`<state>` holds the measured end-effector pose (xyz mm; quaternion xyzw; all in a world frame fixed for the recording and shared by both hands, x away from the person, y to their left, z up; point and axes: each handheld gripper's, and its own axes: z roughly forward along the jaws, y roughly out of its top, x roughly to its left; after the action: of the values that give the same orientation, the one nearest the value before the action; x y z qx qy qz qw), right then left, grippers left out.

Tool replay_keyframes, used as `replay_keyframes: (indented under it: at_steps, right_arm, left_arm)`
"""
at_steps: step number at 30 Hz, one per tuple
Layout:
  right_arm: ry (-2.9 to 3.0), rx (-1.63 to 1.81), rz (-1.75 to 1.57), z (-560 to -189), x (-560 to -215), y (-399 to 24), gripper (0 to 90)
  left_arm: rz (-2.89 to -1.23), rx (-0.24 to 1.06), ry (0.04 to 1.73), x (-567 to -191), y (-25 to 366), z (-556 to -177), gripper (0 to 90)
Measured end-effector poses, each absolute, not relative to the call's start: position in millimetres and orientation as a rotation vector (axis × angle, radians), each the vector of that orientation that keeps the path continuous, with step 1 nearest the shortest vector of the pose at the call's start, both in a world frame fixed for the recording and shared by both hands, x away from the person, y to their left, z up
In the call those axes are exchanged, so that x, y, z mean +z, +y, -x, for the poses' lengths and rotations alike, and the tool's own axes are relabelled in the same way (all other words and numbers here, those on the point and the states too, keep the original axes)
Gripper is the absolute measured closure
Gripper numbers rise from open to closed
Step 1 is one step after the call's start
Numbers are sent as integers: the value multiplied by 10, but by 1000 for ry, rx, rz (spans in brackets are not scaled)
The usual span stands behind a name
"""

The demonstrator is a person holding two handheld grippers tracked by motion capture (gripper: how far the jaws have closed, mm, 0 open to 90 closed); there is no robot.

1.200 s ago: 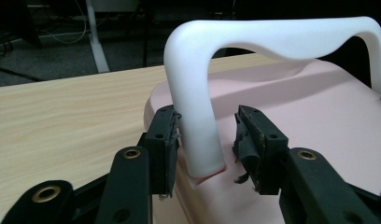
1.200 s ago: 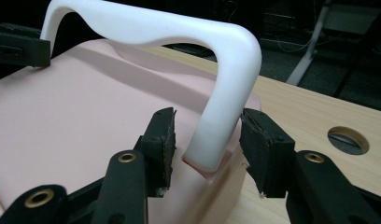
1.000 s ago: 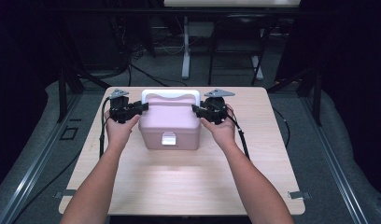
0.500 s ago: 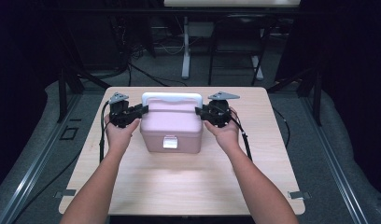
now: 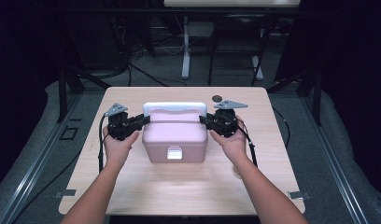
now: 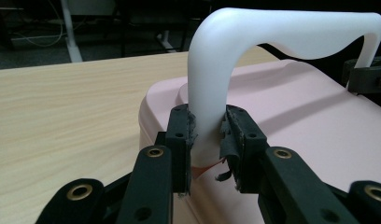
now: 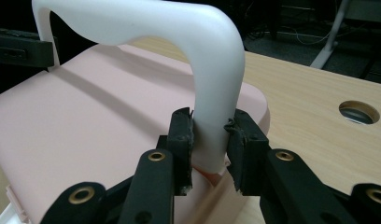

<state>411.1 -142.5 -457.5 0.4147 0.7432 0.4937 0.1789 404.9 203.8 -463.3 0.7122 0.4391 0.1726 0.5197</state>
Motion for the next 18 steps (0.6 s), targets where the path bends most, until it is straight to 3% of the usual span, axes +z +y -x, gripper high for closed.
replay_keyframes:
  at_steps: [18]
  right_arm:
    - [2124,1455,-1165,-3650,-4601,-1569,728]
  left_arm:
    - [-1738,388,1004,-4625,1982,-3561,726]
